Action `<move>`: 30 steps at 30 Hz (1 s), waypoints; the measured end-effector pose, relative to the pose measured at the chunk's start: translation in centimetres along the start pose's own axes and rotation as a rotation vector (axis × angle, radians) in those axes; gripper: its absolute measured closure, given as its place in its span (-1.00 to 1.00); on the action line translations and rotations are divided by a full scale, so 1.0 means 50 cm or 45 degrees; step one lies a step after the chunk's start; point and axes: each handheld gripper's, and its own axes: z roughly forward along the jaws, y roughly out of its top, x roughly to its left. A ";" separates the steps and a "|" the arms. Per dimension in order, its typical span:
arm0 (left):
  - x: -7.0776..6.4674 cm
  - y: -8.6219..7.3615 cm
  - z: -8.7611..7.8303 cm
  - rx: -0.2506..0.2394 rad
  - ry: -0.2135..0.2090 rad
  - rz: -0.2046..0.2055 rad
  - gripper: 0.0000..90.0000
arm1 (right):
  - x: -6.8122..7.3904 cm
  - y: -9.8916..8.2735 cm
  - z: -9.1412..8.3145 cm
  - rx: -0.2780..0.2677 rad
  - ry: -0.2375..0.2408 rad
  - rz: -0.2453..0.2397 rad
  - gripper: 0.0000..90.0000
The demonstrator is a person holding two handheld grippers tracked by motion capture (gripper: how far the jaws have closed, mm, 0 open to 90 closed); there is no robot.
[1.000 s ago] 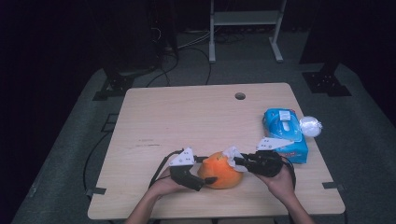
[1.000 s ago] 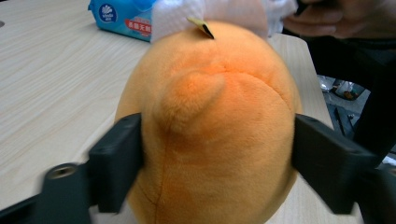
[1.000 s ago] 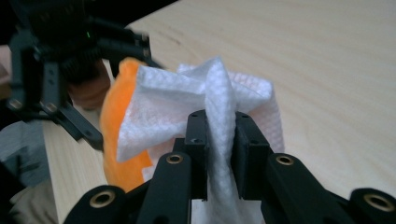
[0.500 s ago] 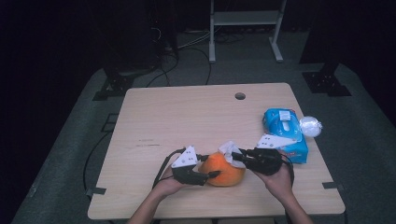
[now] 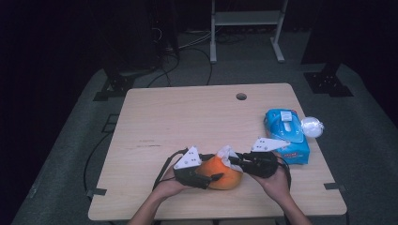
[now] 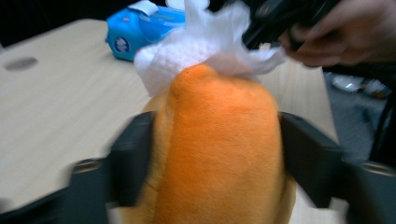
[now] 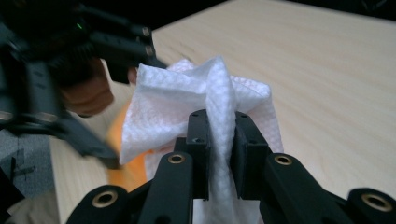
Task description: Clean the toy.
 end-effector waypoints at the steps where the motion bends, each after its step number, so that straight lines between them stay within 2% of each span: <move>1: 0.000 0.000 0.000 0.000 0.000 0.000 -0.62 | 0.000 0.000 0.000 0.000 0.000 0.000 0.73; 2: 0.009 -0.005 0.005 0.004 0.006 -0.048 -0.77 | -0.009 -0.009 0.003 0.013 -0.004 0.013 0.73; 3: 0.013 -0.009 0.007 0.018 0.016 -0.057 -0.84 | -0.012 -0.011 0.002 0.011 -0.006 0.024 0.73; 5: 0.020 -0.020 0.009 -0.007 -0.010 -0.090 -0.82 | -0.018 -0.013 -0.003 0.013 -0.024 0.031 0.73; 7: 0.021 -0.025 0.008 -0.020 -0.016 -0.087 -0.68 | -0.025 -0.017 -0.005 0.021 -0.034 0.043 0.73; 9: 0.020 -0.022 0.004 -0.029 -0.006 -0.077 -0.45 | -0.029 -0.016 -0.011 0.021 -0.061 0.054 0.73; 11: 0.015 -0.018 0.002 -0.042 0.013 -0.051 -0.28 | -0.021 -0.005 -0.026 -0.038 -0.057 0.053 0.73; 13: 0.012 -0.010 0.002 -0.048 0.030 -0.041 -0.22 | -0.001 0.010 -0.036 -0.095 -0.010 0.021 0.73; 15: 0.009 -0.001 -0.002 -0.047 0.044 -0.038 -0.17 | 0.015 0.015 -0.030 -0.071 -0.024 -0.042 0.73; 16: 0.008 0.003 -0.006 -0.044 0.054 -0.019 -0.15 | 0.014 0.011 -0.026 -0.064 -0.033 -0.043 0.73; 18: 0.007 0.007 -0.015 -0.059 0.058 -0.023 -0.13 | -0.004 0.001 -0.024 -0.061 -0.014 0.019 0.73; 19: 0.006 0.010 -0.018 -0.062 0.055 -0.022 -0.13 | -0.010 -0.003 -0.025 -0.048 -0.034 0.029 0.73; 21: 0.004 0.016 -0.024 -0.059 0.048 -0.005 -0.13 | -0.009 -0.005 -0.032 -0.075 -0.014 0.066 0.74; 22: 0.003 0.018 -0.023 -0.062 0.047 -0.004 -0.13 | 0.000 0.001 -0.036 -0.101 0.010 0.059 0.74; 23: 0.001 0.018 -0.020 -0.053 0.049 -0.002 -0.14 | 0.011 0.009 -0.038 -0.113 0.027 0.038 0.73; 25: 0.001 0.016 -0.017 -0.043 0.053 0.003 -0.16 | 0.025 0.017 -0.033 -0.094 0.005 -0.020 0.73; 26: 0.005 0.011 -0.015 -0.041 0.056 -0.022 -0.19 | 0.024 0.014 -0.027 -0.078 -0.010 -0.031 0.73; 30: 0.019 0.007 -0.014 -0.033 0.055 -0.083 -0.61 | -0.003 -0.011 -0.012 -0.029 -0.023 0.021 0.73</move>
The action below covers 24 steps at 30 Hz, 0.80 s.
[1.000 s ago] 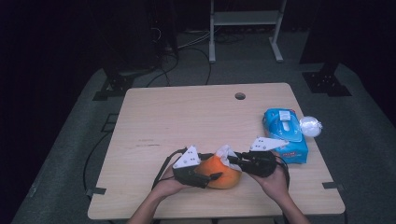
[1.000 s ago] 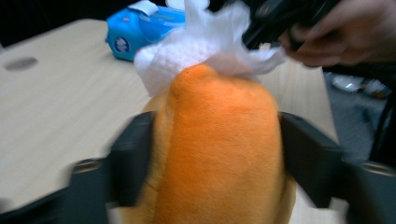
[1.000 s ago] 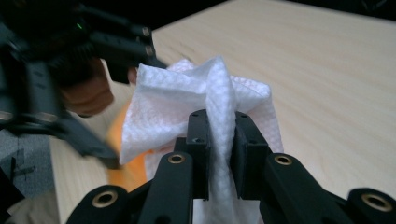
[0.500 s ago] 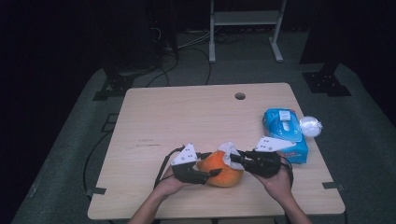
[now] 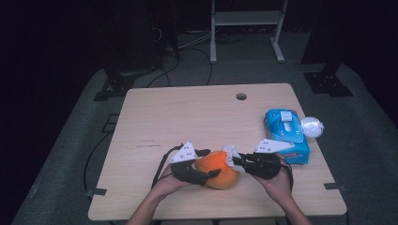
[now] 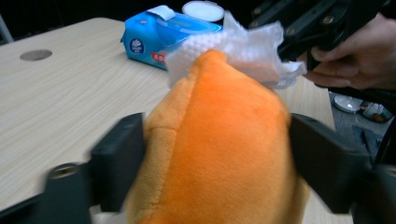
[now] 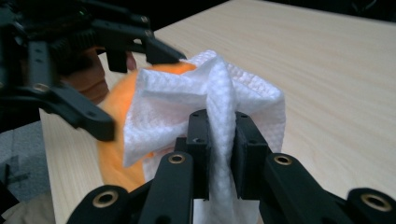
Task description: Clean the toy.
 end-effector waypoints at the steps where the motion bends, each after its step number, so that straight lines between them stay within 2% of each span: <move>1: 0.003 -0.002 0.001 0.011 -0.005 -0.013 -0.69 | -0.005 -0.003 0.001 0.003 0.007 0.019 0.73; 2: 0.006 -0.006 0.002 0.025 -0.012 -0.024 -0.76 | -0.008 -0.005 0.002 0.007 0.015 0.028 0.73; 4: 0.012 -0.013 0.000 0.019 -0.035 -0.044 -0.74 | -0.010 -0.007 0.003 0.015 0.017 0.037 0.73; 7: 0.011 -0.015 -0.001 0.012 -0.039 -0.041 -0.51 | -0.012 -0.007 0.002 0.027 0.002 0.036 0.73; 8: 0.005 -0.014 0.000 0.002 -0.022 -0.024 -0.43 | -0.010 -0.003 -0.003 0.021 -0.015 0.028 0.73; 9: 0.002 -0.013 0.001 -0.002 -0.017 -0.013 -0.39 | -0.007 0.000 -0.007 0.002 -0.024 0.023 0.73; 11: -0.002 -0.010 0.005 -0.006 -0.009 -0.005 -0.35 | 0.002 0.011 -0.019 -0.066 0.019 0.025 0.73; 12: -0.004 -0.009 0.008 -0.009 -0.003 -0.007 -0.35 | 0.011 0.016 -0.022 -0.083 0.026 0.007 0.73; 14: -0.006 -0.006 0.011 0.002 0.005 0.000 -0.39 | 0.021 0.020 -0.017 -0.065 0.019 -0.036 0.73; 15: -0.006 -0.006 0.012 0.005 0.007 -0.002 -0.43 | 0.018 0.016 -0.012 -0.057 0.016 -0.036 0.73; 17: -0.003 -0.007 0.011 0.008 0.010 -0.013 -0.59 | 0.005 0.005 -0.006 -0.041 0.035 0.006 0.73; 20: 0.006 -0.009 0.006 0.018 -0.001 -0.032 -0.79 | -0.007 -0.003 -0.004 -0.015 0.014 0.015 0.73; 23: 0.017 -0.019 0.003 0.015 -0.024 -0.076 -0.81 | -0.014 -0.007 -0.005 -0.008 0.007 0.034 0.73; 24: 0.017 -0.022 0.003 0.007 -0.036 -0.081 -0.74 | -0.018 -0.009 -0.006 -0.006 0.003 0.040 0.73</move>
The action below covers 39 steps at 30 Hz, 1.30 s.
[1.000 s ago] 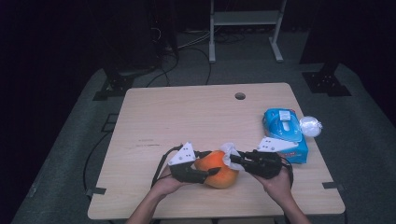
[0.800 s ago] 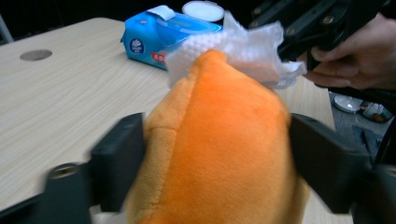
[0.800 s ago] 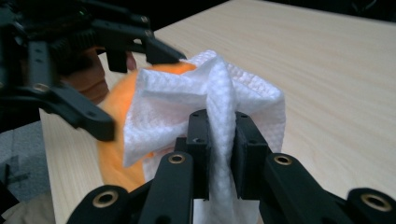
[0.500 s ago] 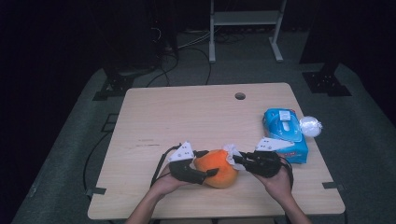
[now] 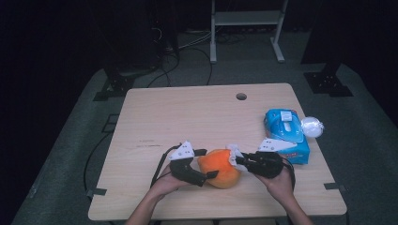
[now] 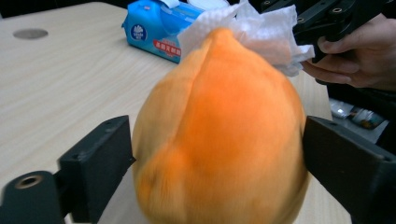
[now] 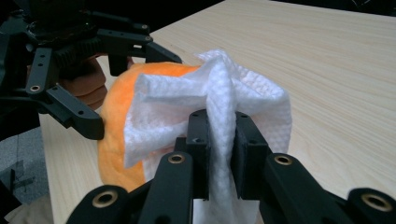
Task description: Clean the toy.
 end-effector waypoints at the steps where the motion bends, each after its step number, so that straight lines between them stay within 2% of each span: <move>1: -0.001 -0.002 0.000 -0.010 -0.007 0.005 -0.64 | -0.003 -0.001 0.000 0.004 -0.004 0.000 0.73; 4: -0.007 0.003 0.000 -0.009 0.015 0.032 -0.43 | -0.006 0.000 -0.006 0.013 -0.030 0.006 0.73; 6: -0.010 0.005 0.001 -0.016 0.025 0.042 -0.35 | -0.001 0.007 -0.017 -0.031 -0.055 -0.010 0.73; 8: -0.014 0.006 0.003 -0.017 0.028 0.056 -0.33 | 0.011 0.017 -0.026 -0.088 -0.016 -0.037 0.73; 9: -0.015 0.007 0.004 -0.018 0.029 0.054 -0.34 | 0.019 0.022 -0.027 -0.090 -0.010 -0.060 0.73; 11: -0.016 0.007 0.005 -0.005 0.026 0.052 -0.41 | 0.027 0.023 -0.019 -0.057 -0.022 -0.094 0.73; 14: -0.008 0.004 0.007 -0.003 0.023 0.009 -0.67 | 0.013 0.011 -0.009 -0.021 -0.013 -0.066 0.73; 15: -0.008 0.004 0.007 -0.003 0.023 0.009 -0.79 | 0.013 0.011 -0.009 -0.021 -0.013 -0.066 0.73; 18: -0.003 -0.010 0.021 0.046 0.003 -0.018 -0.86 | -0.003 0.004 -0.011 -0.002 -0.027 -0.034 0.73; 20: -0.007 -0.013 0.027 0.047 0.000 0.003 -0.84 | -0.005 0.001 -0.013 -0.003 -0.025 -0.025 0.73; 24: -0.015 0.000 0.014 0.029 0.033 0.060 -0.45 | 0.001 0.006 -0.019 -0.023 -0.032 -0.034 0.73; 26: -0.020 0.010 0.004 0.017 0.055 0.103 -0.41 | 0.006 0.013 -0.026 -0.044 -0.030 -0.042 0.73; 27: -0.020 0.010 0.004 0.017 0.055 0.103 -0.41 | 0.008 0.015 -0.027 -0.049 -0.030 -0.044 0.73; 28: -0.023 0.020 -0.006 0.011 0.072 0.140 -0.42 | 0.010 0.014 -0.025 -0.046 -0.031 -0.044 0.73; 29: -0.021 0.021 -0.011 0.011 0.068 0.139 -0.44 | 0.008 0.011 -0.022 -0.040 -0.029 -0.041 0.73; 31: -0.012 0.020 -0.015 -0.005 0.030 0.064 -0.58 | 0.003 0.002 -0.009 0.003 -0.028 -0.033 0.73; 32: -0.008 0.018 -0.016 -0.017 0.019 0.042 -0.58 | 0.000 -0.003 -0.003 0.010 -0.012 -0.016 0.73; 33: -0.005 0.015 -0.017 -0.020 0.014 0.039 -0.57 | -0.002 -0.005 0.000 0.007 0.003 0.001 0.73; 37: -0.006 0.011 -0.017 -0.023 0.006 0.048 -0.43 | 0.003 0.003 -0.008 -0.003 -0.017 -0.021 0.73; 39: -0.015 0.008 -0.010 -0.005 -0.028 0.091 -0.43 | 0.011 0.015 -0.022 -0.065 -0.011 -0.032 0.72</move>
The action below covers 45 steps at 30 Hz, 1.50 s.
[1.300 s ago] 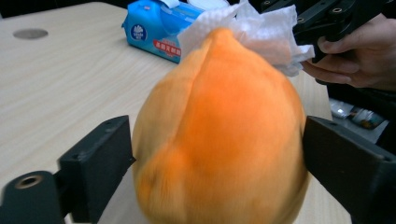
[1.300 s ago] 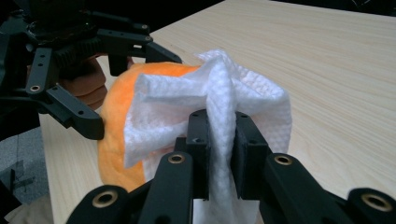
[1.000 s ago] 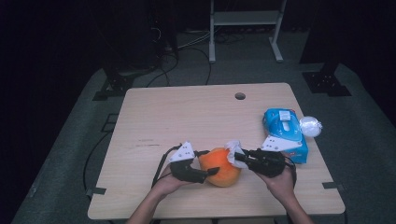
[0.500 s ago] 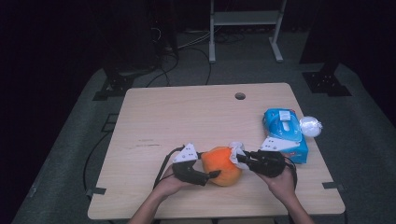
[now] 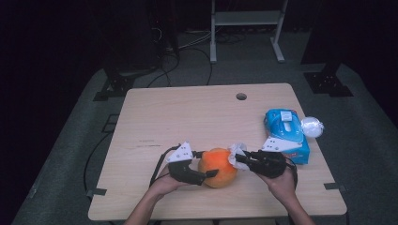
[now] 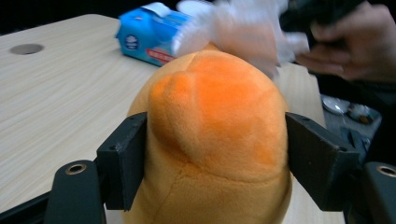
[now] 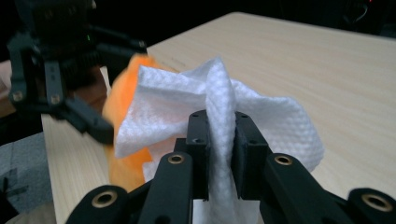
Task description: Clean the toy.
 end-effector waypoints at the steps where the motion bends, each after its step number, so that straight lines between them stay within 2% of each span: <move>1: -0.003 0.000 0.002 0.004 -0.013 0.016 -0.43 | 0.001 0.002 -0.001 -0.004 -0.002 -0.003 0.72; 4: -0.007 0.003 0.004 0.013 -0.014 0.029 -0.58 | 0.000 -0.002 0.004 0.019 0.009 -0.004 0.73; 6: -0.004 0.008 0.007 0.020 0.001 0.002 -0.75 | 0.003 -0.007 0.010 0.042 0.025 -0.007 0.73; 7: -0.003 0.007 0.009 0.026 -0.008 -0.010 -0.77 | 0.007 -0.006 0.010 0.045 0.042 -0.011 0.73; 8: -0.003 0.007 0.009 0.026 -0.008 -0.010 -0.76 | 0.007 -0.006 0.010 0.045 0.042 -0.011 0.73; 9: -0.007 0.001 0.011 0.033 -0.020 0.015 -0.68 | 0.021 -0.001 0.012 0.052 0.086 -0.040 0.73; 11: -0.010 -0.002 0.011 0.035 -0.031 0.019 -0.63 | 0.026 0.000 0.013 0.054 0.092 -0.056 0.73; 12: -0.012 -0.001 0.011 0.043 -0.019 0.035 -0.49 | 0.036 0.003 0.014 0.047 0.106 -0.078 0.73; 14: -0.016 -0.001 0.013 0.047 -0.023 0.044 -0.46 | 0.038 0.007 0.013 0.036 0.113 -0.086 0.73; 17: -0.020 -0.002 0.016 0.045 -0.024 0.058 -0.40 | 0.033 0.010 0.011 0.046 0.089 -0.098 0.73; 19: -0.023 -0.003 0.018 0.047 -0.032 0.071 -0.39 | 0.020 0.008 0.007 0.054 0.047 -0.081 0.73; 21: -0.027 -0.004 0.020 0.051 -0.035 0.098 -0.39 | 0.001 0.003 0.000 0.065 0.000 -0.046 0.73; 23: -0.030 -0.005 0.025 0.043 -0.032 0.097 -0.41 | -0.008 -0.002 -0.005 0.057 0.000 -0.005 0.73; 25: -0.031 -0.006 0.029 0.035 -0.031 0.092 -0.43 | 0.004 -0.001 -0.004 0.053 0.017 -0.022 0.73; 28: -0.033 -0.009 0.031 0.041 -0.040 0.108 -0.46 | 0.041 0.007 0.012 0.055 0.092 -0.084 0.73; 30: -0.033 -0.010 0.028 0.044 -0.041 0.104 -0.46 | 0.057 0.012 0.019 0.065 0.090 -0.126 0.73; 31: -0.033 -0.010 0.027 0.045 -0.042 0.100 -0.45 | 0.056 0.014 0.019 0.066 0.091 -0.130 0.73; 33: -0.033 -0.011 0.028 0.046 -0.049 0.104 -0.45 | 0.042 0.013 0.015 0.065 0.075 -0.103 0.73; 36: -0.036 -0.011 0.031 0.046 -0.065 0.123 -0.45 | 0.007 0.001 0.009 0.086 -0.010 -0.061 0.73; 38: -0.037 -0.012 0.033 0.046 -0.071 0.130 -0.45 | -0.009 -0.007 0.004 0.087 -0.003 -0.001 0.73; 41: -0.037 -0.013 0.033 0.045 -0.079 0.140 -0.45 | 0.002 -0.003 0.004 0.075 0.030 -0.011 0.73; 43: -0.036 -0.013 0.030 0.045 -0.081 0.136 -0.45 | 0.010 0.001 0.008 0.085 0.030 -0.038 0.73; 45: -0.038 -0.013 0.031 0.046 -0.079 0.134 -0.45 | 0.005 0.000 0.010 0.091 0.041 -0.020 0.73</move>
